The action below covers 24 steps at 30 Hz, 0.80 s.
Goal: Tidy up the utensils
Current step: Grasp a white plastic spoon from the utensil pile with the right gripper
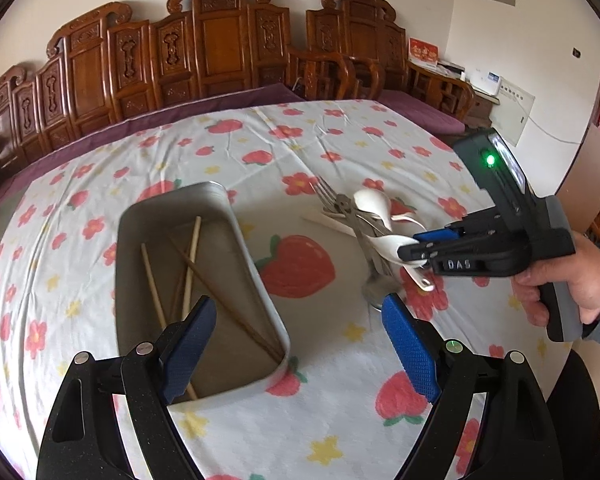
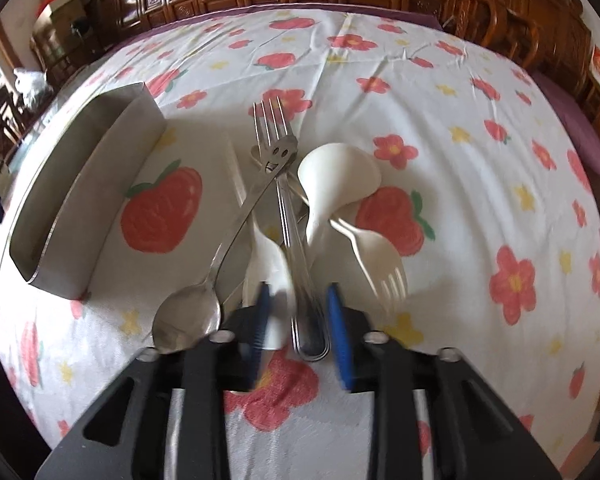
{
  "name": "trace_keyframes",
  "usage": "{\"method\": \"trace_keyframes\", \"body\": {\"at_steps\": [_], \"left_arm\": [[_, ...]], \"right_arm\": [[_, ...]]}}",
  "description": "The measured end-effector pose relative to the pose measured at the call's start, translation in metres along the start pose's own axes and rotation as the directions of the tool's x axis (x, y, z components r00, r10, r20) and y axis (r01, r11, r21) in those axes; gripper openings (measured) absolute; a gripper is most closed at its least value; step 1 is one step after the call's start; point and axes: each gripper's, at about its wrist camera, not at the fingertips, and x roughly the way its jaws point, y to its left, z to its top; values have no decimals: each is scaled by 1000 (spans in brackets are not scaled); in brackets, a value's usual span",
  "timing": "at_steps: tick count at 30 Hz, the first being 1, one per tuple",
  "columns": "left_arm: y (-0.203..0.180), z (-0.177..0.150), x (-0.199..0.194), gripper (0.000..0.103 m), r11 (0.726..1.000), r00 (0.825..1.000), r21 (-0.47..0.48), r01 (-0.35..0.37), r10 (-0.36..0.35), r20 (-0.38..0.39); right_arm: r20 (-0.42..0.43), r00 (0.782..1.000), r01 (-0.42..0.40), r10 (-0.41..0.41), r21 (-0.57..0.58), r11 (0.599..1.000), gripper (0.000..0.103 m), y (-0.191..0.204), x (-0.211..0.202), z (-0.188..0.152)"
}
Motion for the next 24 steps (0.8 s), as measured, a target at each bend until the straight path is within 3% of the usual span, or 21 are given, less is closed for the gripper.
{"method": "trace_keyframes", "body": {"at_steps": [5,12,20,24], "left_arm": [[-9,-3,4,81,1000,1000,14,6,-6,-12],[-22,-8,5,81,999,1000,40,11,-11,-13],[-41,-14,11,81,997,1000,77,5,-3,-19],[-51,-17,15,81,996,999,92,8,-5,-32]], "right_arm": [[-6,999,-36,37,24,999,6,-1,-5,-5],[24,1000,-15,14,53,998,5,-7,-25,-19],[131,977,156,-168,101,983,6,-31,-67,-36],[157,967,178,-200,143,974,5,-49,-77,-44]]}}
